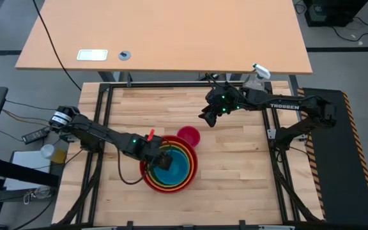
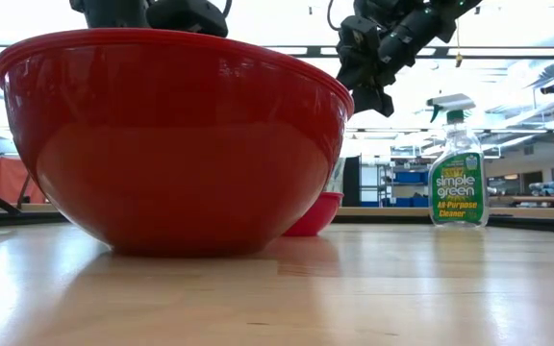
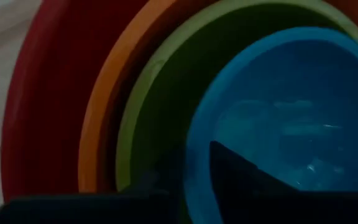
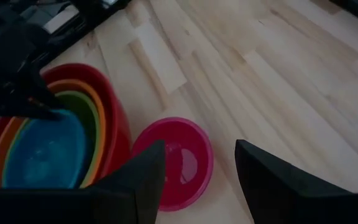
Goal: Nest bowls inside each other
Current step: Stack the blue bowl on top of the green bowl, then stack the pink bowl on top of the blue bowl, then return to Home Position
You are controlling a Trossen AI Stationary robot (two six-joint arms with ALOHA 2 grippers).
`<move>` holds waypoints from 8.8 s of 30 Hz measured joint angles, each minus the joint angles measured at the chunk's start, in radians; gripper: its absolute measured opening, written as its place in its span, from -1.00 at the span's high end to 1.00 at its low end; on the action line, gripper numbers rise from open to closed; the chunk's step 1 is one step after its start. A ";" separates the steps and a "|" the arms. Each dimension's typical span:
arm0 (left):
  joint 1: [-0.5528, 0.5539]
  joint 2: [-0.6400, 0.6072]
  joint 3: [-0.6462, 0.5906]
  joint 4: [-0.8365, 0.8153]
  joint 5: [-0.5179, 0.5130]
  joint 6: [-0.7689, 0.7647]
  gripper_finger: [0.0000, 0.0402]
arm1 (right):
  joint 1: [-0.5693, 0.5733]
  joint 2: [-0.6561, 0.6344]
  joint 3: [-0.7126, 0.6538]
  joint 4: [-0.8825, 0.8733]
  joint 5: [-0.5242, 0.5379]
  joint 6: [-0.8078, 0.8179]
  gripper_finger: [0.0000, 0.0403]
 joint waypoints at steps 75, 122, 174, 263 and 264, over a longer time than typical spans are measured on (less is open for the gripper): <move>0.015 -0.232 0.046 -0.006 -0.382 0.326 0.04 | 0.093 0.343 -0.114 0.202 0.114 0.050 0.88; 0.100 -0.551 0.034 0.125 -0.251 0.946 0.04 | 0.435 0.420 0.315 0.119 0.182 0.232 0.85; 0.098 -0.607 0.035 0.174 -0.206 0.969 0.04 | 0.372 0.598 0.732 -0.390 0.152 -0.006 0.14; 0.265 -1.490 -1.129 0.881 -0.468 1.328 0.04 | -0.115 -0.572 -1.055 1.175 -0.006 -0.456 0.26; 0.265 -1.490 -1.129 0.881 -0.468 1.329 0.04 | -0.115 -0.572 -1.055 1.177 -0.006 -0.463 0.26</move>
